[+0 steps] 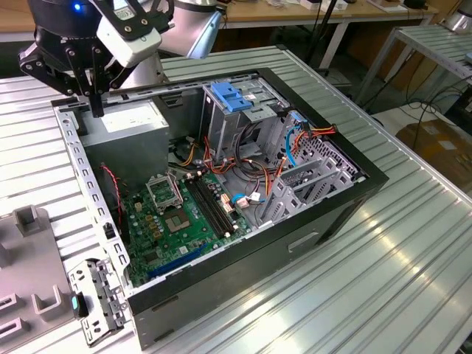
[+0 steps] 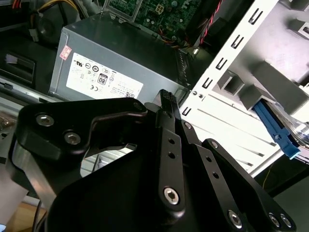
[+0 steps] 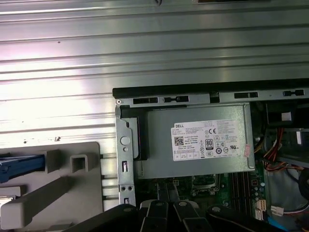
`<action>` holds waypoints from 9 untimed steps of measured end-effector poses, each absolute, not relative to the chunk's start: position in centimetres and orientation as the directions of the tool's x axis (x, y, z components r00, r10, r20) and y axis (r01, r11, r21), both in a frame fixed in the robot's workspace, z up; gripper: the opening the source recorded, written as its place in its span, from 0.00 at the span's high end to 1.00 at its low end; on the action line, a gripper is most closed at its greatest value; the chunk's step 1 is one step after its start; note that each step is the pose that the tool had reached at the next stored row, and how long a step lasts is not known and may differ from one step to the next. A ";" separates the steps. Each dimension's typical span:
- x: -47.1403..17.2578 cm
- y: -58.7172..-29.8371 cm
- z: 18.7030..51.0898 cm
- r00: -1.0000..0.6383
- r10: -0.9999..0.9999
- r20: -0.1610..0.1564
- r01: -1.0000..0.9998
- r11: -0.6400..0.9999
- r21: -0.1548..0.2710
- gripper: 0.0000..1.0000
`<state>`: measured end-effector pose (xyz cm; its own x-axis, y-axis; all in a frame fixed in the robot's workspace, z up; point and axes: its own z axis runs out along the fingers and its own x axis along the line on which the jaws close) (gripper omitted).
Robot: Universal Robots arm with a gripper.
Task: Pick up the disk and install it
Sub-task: 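Reach for the disk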
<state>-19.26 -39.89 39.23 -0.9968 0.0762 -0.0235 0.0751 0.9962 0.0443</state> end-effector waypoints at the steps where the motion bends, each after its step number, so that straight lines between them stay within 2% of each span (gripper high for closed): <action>1: -19.3 -39.9 39.2 -0.997 0.076 -0.023 0.075 0.996 0.044 0.89; 9: -20.0 -39.9 39.2 -0.997 0.076 -0.023 0.075 0.996 0.044 0.89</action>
<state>-19.97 -39.89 39.20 -0.9968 0.0762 -0.0230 0.0752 0.9962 0.0443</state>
